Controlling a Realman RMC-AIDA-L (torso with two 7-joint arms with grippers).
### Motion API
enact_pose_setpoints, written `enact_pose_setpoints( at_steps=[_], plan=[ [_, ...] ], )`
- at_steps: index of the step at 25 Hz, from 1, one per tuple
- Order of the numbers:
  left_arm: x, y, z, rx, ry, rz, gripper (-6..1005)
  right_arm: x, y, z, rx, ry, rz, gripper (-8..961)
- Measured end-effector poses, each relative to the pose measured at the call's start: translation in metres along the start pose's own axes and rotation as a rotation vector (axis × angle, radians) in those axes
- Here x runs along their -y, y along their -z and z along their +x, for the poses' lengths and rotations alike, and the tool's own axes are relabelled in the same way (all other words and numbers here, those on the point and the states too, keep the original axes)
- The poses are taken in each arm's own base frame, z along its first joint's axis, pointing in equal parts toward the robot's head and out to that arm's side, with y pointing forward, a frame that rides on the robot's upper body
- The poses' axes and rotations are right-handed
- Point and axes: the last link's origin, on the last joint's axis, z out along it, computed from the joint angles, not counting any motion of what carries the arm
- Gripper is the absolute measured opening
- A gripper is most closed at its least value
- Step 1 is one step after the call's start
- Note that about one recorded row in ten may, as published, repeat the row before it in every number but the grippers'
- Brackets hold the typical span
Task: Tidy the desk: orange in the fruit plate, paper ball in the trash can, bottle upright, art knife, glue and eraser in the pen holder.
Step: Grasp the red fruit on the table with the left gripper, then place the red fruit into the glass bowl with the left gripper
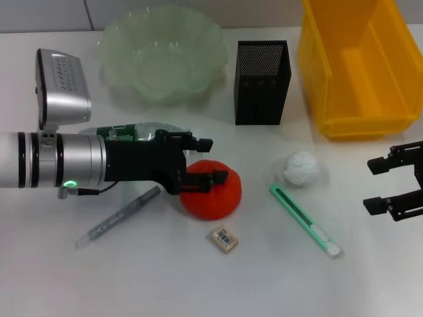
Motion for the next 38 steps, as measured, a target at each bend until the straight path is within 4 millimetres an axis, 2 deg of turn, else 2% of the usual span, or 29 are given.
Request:
enact_pose_setpoints(
  at_steps=[2, 10, 18, 22, 26, 31, 32, 33, 38],
  plan=[
    [-0.003, -0.001, -0.001, 0.027, -0.007, -0.029, 708, 0.002, -0.003, 0.01, 0.01, -0.02, 0.022, 763],
    [-0.006, -0.003, -0.005, 0.035, -0.019, -0.037, 657, 0.004, -0.006, 0.016, 0.027, -0.05, 0.028, 762],
    [0.0, -0.004, -0.009, 0.056, -0.042, 0.015, 605, 0.007, -0.011, 0.028, 0.065, -0.099, 0.042, 762],
    [0.002, -0.002, -0.01, 0.044, -0.05, 0.035, 499, 0.01, -0.003, 0.038, 0.095, -0.13, 0.095, 762],
    [0.003, 0.001, -0.007, 0.019, -0.058, 0.043, 389, 0.009, -0.002, 0.04, 0.098, -0.137, 0.1, 763],
    [0.006, 0.018, 0.016, -0.037, -0.045, 0.011, 241, 0.011, -0.002, 0.04, 0.098, -0.138, 0.109, 763],
    [0.008, 0.03, 0.031, -0.058, -0.045, 0.0, 230, 0.011, -0.002, 0.041, 0.099, -0.141, 0.112, 763],
    [0.008, 0.03, 0.031, -0.058, -0.045, 0.0, 219, 0.011, -0.002, 0.041, 0.099, -0.141, 0.112, 763],
    [0.024, 0.054, 0.074, -0.108, -0.034, 0.069, 174, 0.011, -0.005, 0.04, 0.103, -0.148, 0.104, 763]
  ],
)
